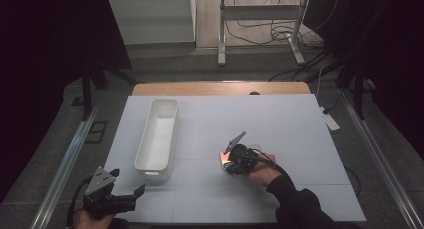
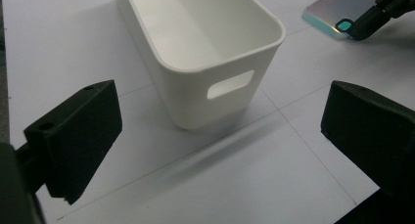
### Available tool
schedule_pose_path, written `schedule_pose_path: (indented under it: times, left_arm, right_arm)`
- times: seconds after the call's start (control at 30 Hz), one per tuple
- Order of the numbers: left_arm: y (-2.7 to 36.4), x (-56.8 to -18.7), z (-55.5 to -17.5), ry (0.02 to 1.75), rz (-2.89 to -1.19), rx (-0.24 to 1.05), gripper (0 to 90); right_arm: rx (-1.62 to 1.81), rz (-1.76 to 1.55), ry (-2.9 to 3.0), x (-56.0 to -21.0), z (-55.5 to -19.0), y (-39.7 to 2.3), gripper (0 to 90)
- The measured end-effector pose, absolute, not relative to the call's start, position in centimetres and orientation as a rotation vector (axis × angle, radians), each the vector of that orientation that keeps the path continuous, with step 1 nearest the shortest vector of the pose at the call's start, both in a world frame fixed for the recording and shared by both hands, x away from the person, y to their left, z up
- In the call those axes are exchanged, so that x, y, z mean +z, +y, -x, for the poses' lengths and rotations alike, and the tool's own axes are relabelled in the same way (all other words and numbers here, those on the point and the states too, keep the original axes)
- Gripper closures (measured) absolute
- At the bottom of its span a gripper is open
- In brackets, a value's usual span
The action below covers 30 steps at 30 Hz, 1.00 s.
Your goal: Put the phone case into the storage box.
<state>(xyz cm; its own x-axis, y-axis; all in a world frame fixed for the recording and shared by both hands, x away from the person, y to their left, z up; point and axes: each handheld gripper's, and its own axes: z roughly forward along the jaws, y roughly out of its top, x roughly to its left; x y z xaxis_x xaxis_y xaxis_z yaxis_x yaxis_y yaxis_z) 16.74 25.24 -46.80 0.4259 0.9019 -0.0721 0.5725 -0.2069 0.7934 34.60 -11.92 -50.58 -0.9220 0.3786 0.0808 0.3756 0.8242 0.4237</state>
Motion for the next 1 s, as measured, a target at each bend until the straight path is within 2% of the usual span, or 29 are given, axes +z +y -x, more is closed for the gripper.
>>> schedule_pose_path:
  times: [1.0]
  left_arm:
    - [25.2,-46.8,-16.8,1.250,-1.903,0.532,2.5]
  right_arm:
    - [0.705,-0.685,2.902,-50.9,-38.3,-9.8,89.4]
